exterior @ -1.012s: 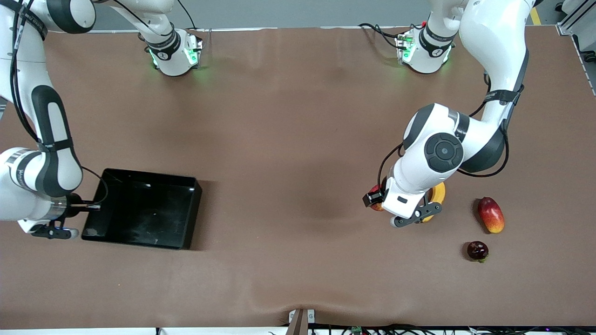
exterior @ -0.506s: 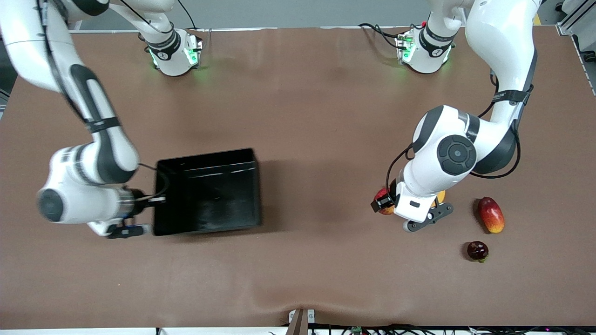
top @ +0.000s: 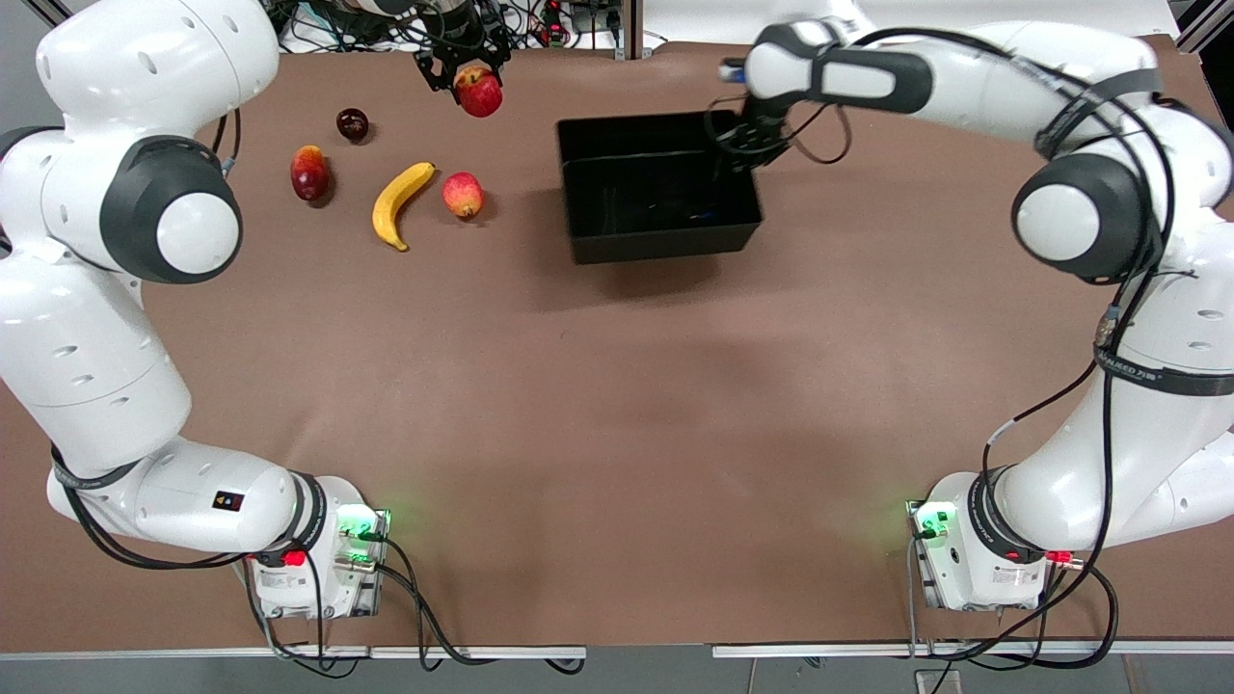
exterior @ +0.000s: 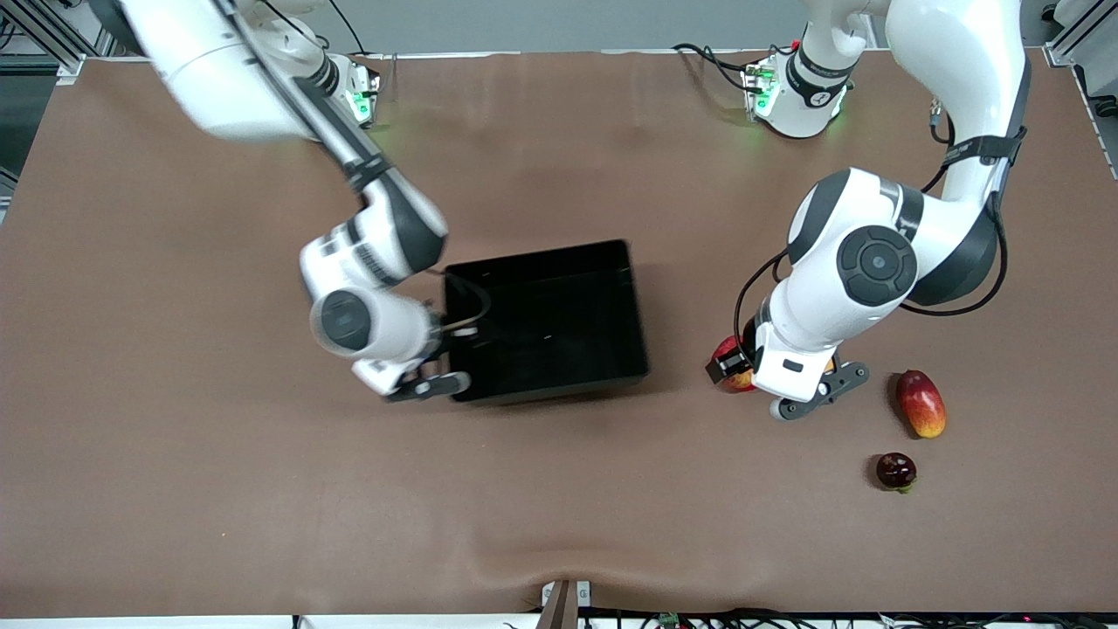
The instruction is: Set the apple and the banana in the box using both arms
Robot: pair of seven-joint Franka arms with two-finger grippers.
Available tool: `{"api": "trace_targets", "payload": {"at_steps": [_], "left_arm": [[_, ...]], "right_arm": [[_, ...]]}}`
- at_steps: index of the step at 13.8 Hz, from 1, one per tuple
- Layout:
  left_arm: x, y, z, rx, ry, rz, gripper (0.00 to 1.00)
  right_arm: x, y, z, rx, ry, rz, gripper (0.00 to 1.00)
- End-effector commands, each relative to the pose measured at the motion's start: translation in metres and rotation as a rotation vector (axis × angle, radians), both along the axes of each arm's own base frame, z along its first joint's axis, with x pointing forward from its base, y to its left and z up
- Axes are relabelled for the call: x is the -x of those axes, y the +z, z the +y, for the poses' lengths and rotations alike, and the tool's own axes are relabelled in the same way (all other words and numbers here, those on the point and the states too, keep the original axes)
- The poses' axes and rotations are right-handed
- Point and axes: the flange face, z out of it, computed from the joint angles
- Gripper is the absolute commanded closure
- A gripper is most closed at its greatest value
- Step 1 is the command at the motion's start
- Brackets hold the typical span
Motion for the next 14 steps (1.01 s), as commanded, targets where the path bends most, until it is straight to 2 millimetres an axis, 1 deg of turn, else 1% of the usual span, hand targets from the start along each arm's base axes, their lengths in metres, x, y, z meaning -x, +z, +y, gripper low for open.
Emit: {"api": "trace_targets", "payload": {"at_steps": [1, 2, 3, 5, 6, 7, 8, 9, 11, 12, 13, 14], "left_arm": [[0.012, -0.002, -0.009, -0.005, 0.008, 0.026, 1.0], [0.014, -0.004, -0.012, -0.007, 0.004, 0.03, 1.0], [0.018, -0.008, -0.016, -0.01, -0.004, 0.037, 1.0], [0.027, -0.018, -0.025, -0.012, -0.026, 0.061, 1.0], [0.031, -0.023, -0.03, -0.013, -0.036, 0.073, 1.0], [0.037, -0.029, -0.035, -0.013, -0.05, 0.084, 1.0], [0.044, -0.037, -0.042, -0.016, -0.061, 0.098, 1.0], [0.051, -0.044, -0.047, -0.017, -0.072, 0.109, 1.0], [0.064, -0.059, -0.062, -0.013, -0.052, 0.118, 1.0], [0.073, -0.067, -0.072, -0.011, -0.037, 0.115, 1.0], [0.083, -0.077, -0.081, -0.008, -0.016, 0.114, 1.0], [0.095, -0.086, -0.091, -0.008, -0.006, 0.12, 1.0]], "right_arm": [[0.031, -0.015, 0.054, 0.01, -0.026, -0.008, 1.0], [0.038, -0.025, 0.061, 0.016, -0.026, -0.002, 1.0], [0.042, -0.031, 0.062, 0.017, -0.025, 0.003, 1.0], [0.047, -0.036, 0.062, 0.025, -0.021, 0.015, 1.0], [0.049, -0.038, 0.065, 0.027, -0.019, 0.018, 0.97], [0.051, -0.039, 0.064, 0.034, -0.036, 0.024, 0.72], [0.048, -0.039, 0.062, 0.039, -0.072, 0.026, 0.27], [0.044, -0.037, 0.056, 0.043, -0.108, 0.027, 0.0], [0.038, -0.031, 0.049, 0.043, -0.122, 0.027, 0.0], [0.033, -0.028, 0.044, 0.04, -0.132, 0.023, 0.0], [0.025, -0.024, 0.034, 0.039, -0.15, 0.019, 0.0], [0.015, -0.013, 0.02, 0.031, -0.173, 0.005, 0.0]]}}
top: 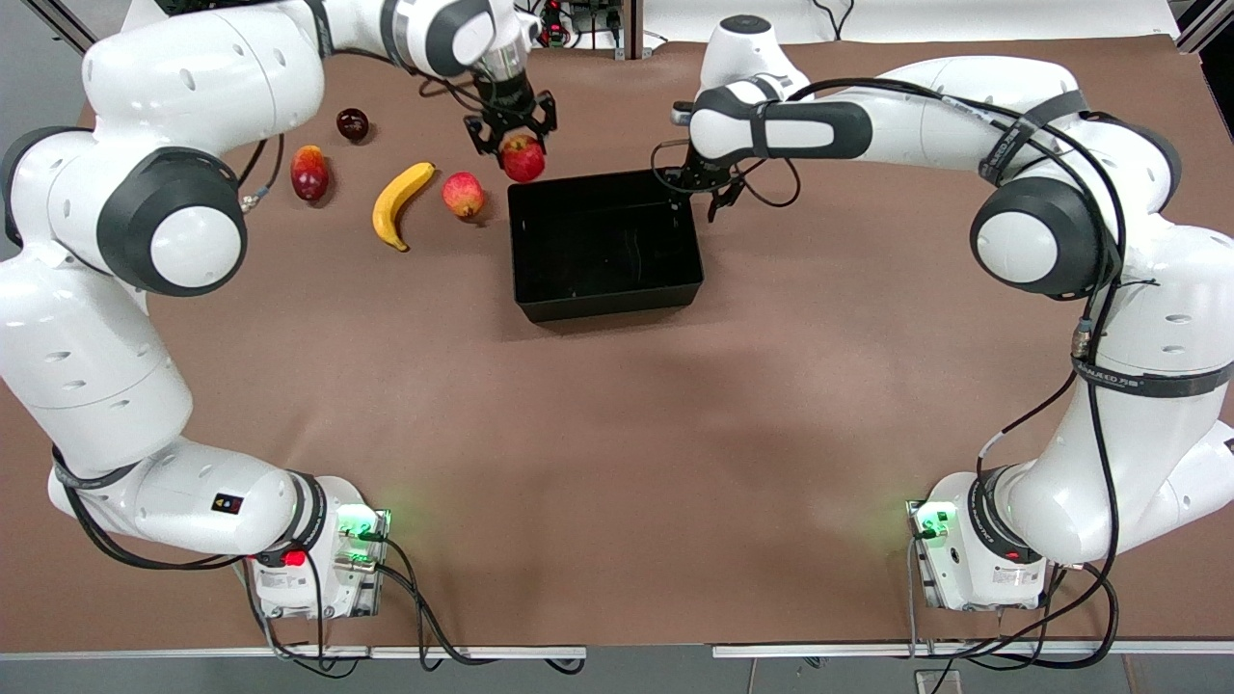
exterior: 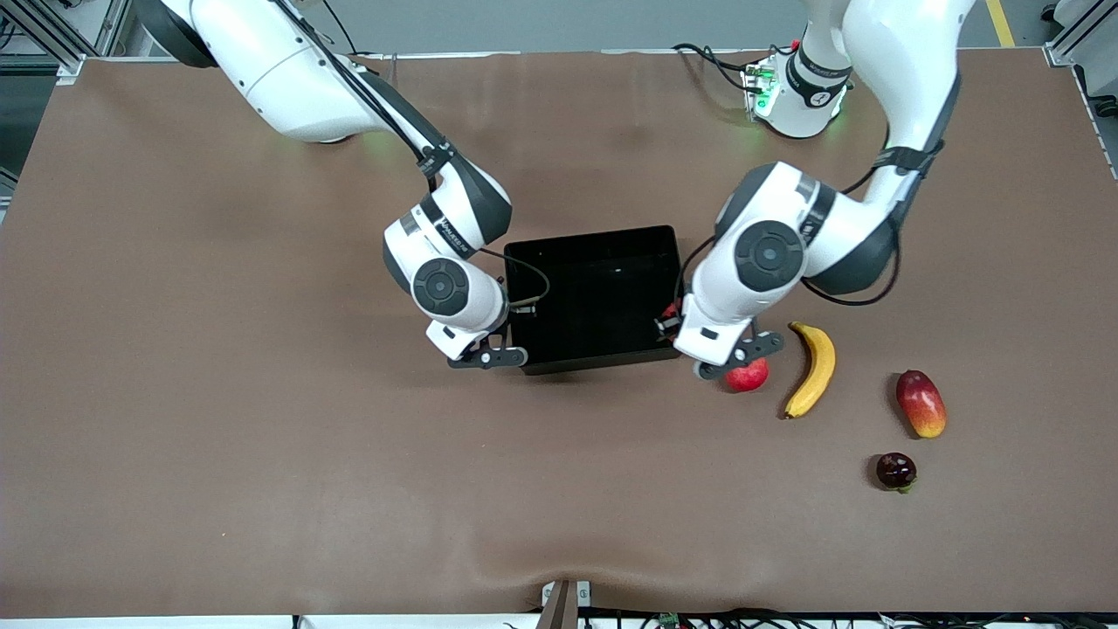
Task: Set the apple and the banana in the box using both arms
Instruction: 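Lower the apple into the tray and open the left gripper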
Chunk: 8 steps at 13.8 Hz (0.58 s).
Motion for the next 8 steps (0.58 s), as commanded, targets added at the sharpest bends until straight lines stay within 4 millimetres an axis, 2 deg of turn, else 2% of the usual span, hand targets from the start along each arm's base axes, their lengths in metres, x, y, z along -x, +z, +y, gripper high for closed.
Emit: {"api": "trace_targets", "payload": {"at_steps": [1, 3, 4, 6, 8], "left_arm": [[0.034, -0.019, -0.022, -0.006, 0.034, 0.0, 1.0], [0.063, -0.043, -0.044, -0.009, 0.035, -0.003, 1.0], [0.072, -0.059, -0.048, -0.008, 0.031, -0.022, 1.0], [0.08, -0.083, -0.046, -0.02, 0.021, -0.045, 1.0], [0.09, -0.106, -0.056, -0.029, -0.001, -0.016, 1.0]], "right_arm": [[-0.026, 0.037, -0.041, -0.016, -0.077, -0.03, 0.0], [-0.046, 0.07, -0.088, -0.002, -0.128, -0.037, 0.0], [-0.056, 0.085, -0.116, 0.007, -0.163, -0.042, 0.0], [-0.07, 0.11, -0.177, 0.018, -0.174, -0.036, 0.0], [-0.078, 0.131, -0.235, 0.024, -0.184, -0.036, 0.0]]}}
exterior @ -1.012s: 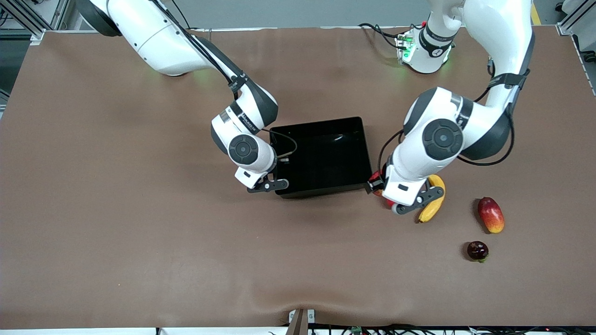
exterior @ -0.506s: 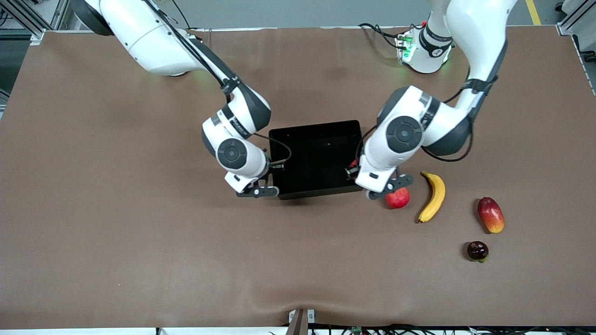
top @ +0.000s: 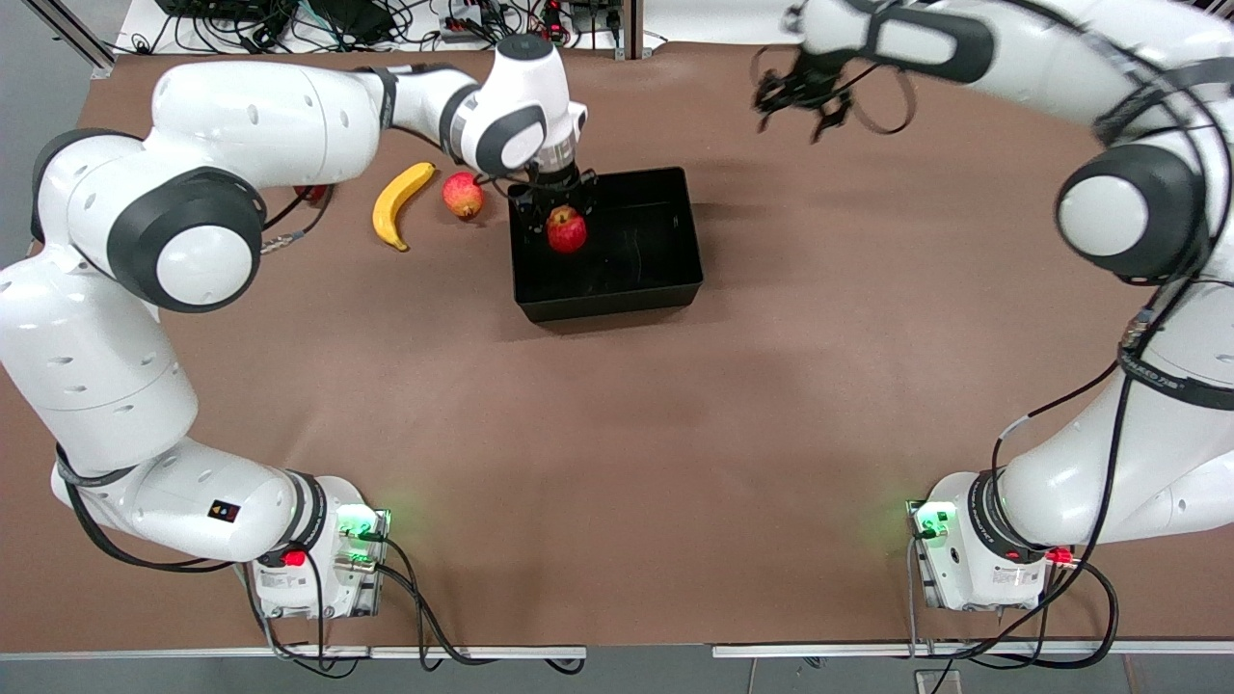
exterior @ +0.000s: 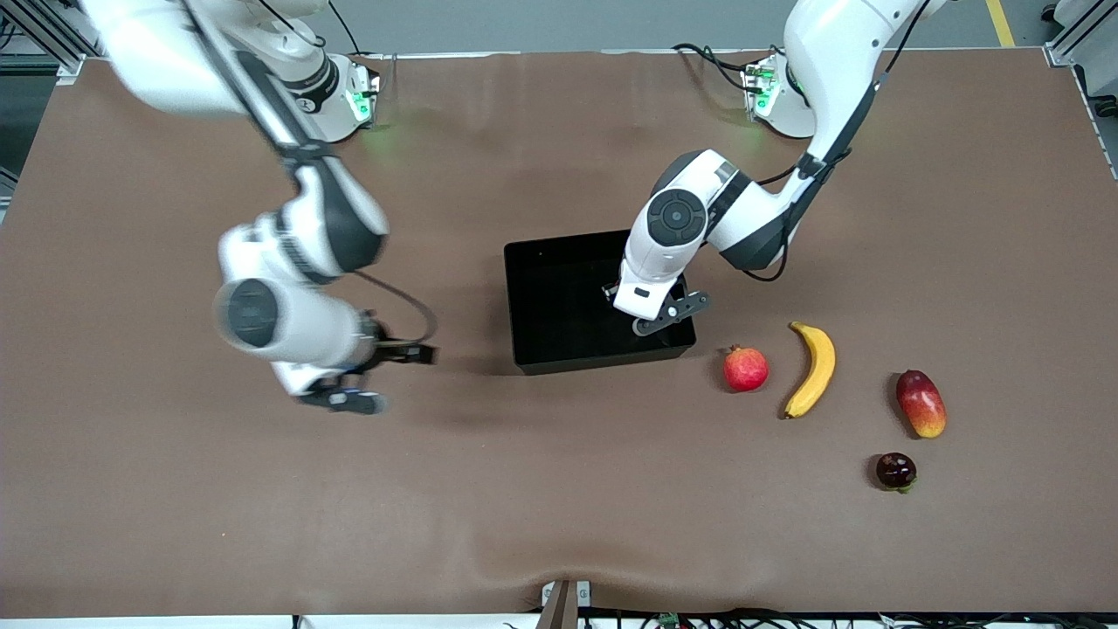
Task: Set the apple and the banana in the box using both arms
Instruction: 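Lower the apple into the tray and open the left gripper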
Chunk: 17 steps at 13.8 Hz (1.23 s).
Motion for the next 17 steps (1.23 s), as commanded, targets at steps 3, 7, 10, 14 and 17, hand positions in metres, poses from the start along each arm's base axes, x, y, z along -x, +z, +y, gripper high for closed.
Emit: {"api": "trace_targets", "payload": {"at_steps": [3, 7, 10, 14, 17], "left_arm": [[0.008, -0.036, -0.006, -0.023, -0.029, -0.003, 1.0], [0.0, -0.04, 0.001, -0.038, -0.04, -0.017, 0.27], [-0.01, -0.015, 0.004, -0.035, -0.032, -0.048, 0.0], [-0.036, 0.07, 0.007, -0.084, -0.02, -0.065, 0.0], [-0.085, 0.115, 0.07, -0.081, -0.004, -0.066, 0.0]], "right_arm": [[0.005, 0.051, -0.112, 0.06, -0.019, -0.014, 0.0], [0.031, 0.12, -0.145, 0.155, -0.035, -0.02, 0.0], [0.048, 0.159, -0.142, 0.172, -0.031, -0.032, 0.0], [0.046, 0.185, -0.14, 0.163, -0.035, -0.072, 0.0], [0.049, 0.195, -0.143, 0.156, 0.036, -0.079, 0.0]]}}
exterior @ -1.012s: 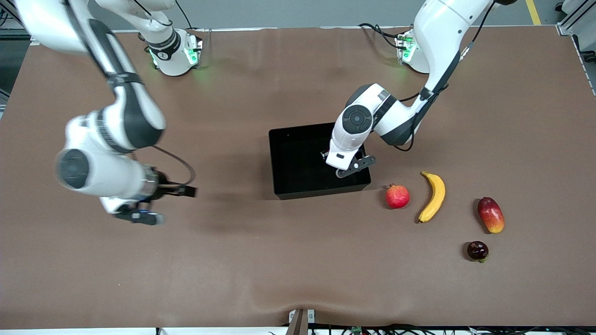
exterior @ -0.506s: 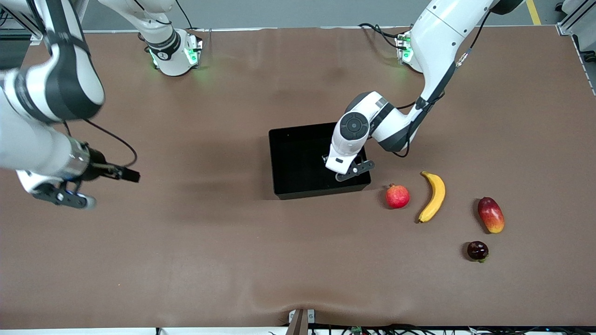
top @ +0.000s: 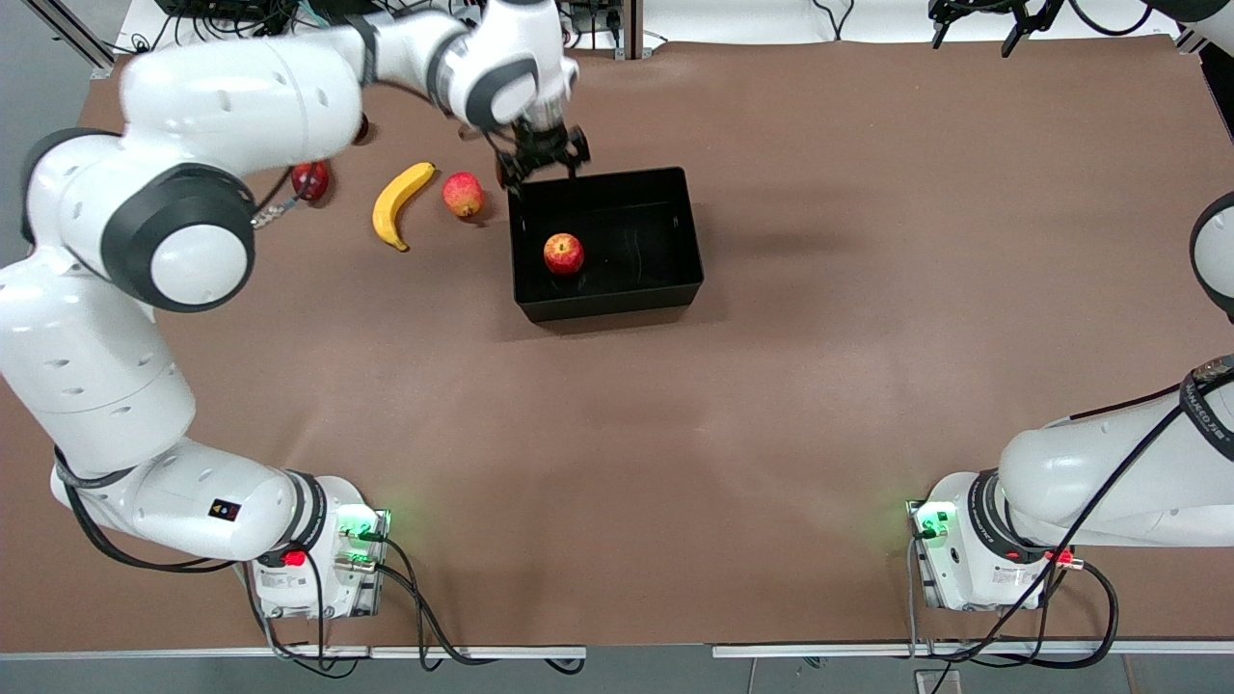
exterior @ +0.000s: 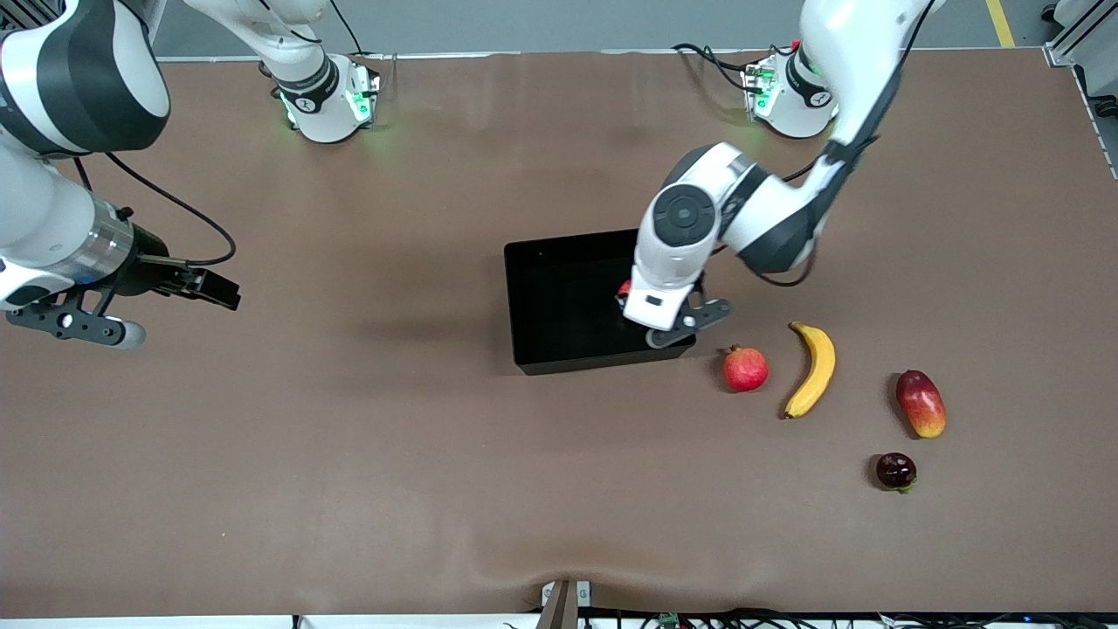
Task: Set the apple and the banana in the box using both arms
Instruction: 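Move the left gripper to the banana and grasp it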
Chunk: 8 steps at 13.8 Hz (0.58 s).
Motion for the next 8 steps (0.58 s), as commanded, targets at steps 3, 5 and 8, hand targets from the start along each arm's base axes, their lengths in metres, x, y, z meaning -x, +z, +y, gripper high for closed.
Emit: {"api": "trace_targets", "payload": {"at_steps": [3, 5, 8], "left_arm": [[-0.07, 0.017, 0.134, 0.01, -0.075, 0.012, 0.0], [-0.089, -0.004, 0.187, 0.021, -0.149, 0.041, 0.0], [-0.107, -0.052, 0.26, 0.059, -0.262, 0.095, 0.0]], "right_arm": [[0.025, 0.031, -0.017, 0.016, 0.167, 0.055, 0.0], [0.045, 0.053, -0.018, 0.023, 0.182, 0.06, 0.0], [0.073, 0.068, -0.022, 0.033, 0.163, 0.053, 0.0]]}}
